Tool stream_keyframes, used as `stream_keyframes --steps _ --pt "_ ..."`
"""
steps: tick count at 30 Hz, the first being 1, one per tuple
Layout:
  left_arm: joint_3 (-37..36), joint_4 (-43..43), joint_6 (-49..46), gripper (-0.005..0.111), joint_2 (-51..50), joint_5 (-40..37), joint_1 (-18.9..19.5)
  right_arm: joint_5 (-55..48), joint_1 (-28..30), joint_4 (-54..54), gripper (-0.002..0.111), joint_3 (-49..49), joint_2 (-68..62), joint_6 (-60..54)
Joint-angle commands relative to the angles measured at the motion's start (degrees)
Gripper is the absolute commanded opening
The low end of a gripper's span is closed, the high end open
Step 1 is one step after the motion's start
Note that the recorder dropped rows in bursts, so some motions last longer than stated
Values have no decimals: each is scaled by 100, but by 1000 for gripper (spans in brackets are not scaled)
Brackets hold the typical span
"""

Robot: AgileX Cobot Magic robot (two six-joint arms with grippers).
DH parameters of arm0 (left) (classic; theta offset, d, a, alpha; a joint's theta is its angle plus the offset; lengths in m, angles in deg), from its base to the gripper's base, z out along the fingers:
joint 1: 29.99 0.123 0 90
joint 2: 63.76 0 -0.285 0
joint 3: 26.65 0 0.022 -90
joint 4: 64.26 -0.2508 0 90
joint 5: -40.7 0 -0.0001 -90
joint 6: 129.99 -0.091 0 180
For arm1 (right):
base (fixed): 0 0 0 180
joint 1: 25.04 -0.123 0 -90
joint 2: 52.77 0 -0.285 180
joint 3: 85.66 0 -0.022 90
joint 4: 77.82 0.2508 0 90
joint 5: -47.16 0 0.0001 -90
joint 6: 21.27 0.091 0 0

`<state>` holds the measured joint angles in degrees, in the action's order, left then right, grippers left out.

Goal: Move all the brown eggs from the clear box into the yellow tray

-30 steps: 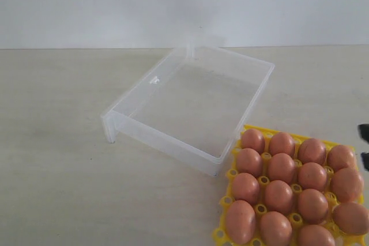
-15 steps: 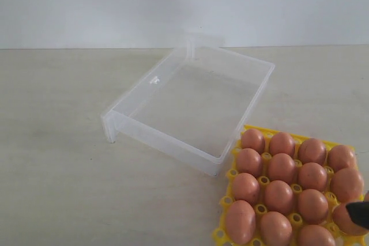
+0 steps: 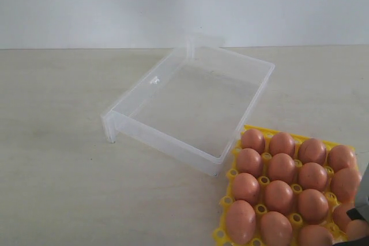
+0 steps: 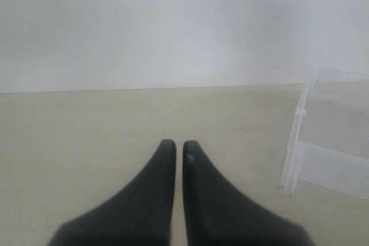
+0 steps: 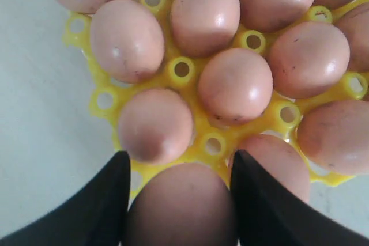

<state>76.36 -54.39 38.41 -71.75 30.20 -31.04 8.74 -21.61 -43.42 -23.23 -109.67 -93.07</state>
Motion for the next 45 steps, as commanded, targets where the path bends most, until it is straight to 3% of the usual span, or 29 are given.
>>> stream_keyframes --steps 1,12,19,26,32,45 --pt "-23 -9 -1 4 21 13 -18 595 -11 653 0 23 -84 -223" --pt "-23 -9 -1 4 21 13 -18 652 -11 850 1 23 -84 -184" --pt "-23 -9 -1 4 21 13 -18 652 -11 850 28 23 -84 -73" --pt "-23 -9 -1 4 21 13 -18 652 -11 850 30 23 -84 -73" --pt "-23 -9 -1 4 21 13 -18 690 -11 850 49 23 -84 -60" --pt "-23 -9 -1 4 21 13 -18 900 -11 850 49 23 -84 27"
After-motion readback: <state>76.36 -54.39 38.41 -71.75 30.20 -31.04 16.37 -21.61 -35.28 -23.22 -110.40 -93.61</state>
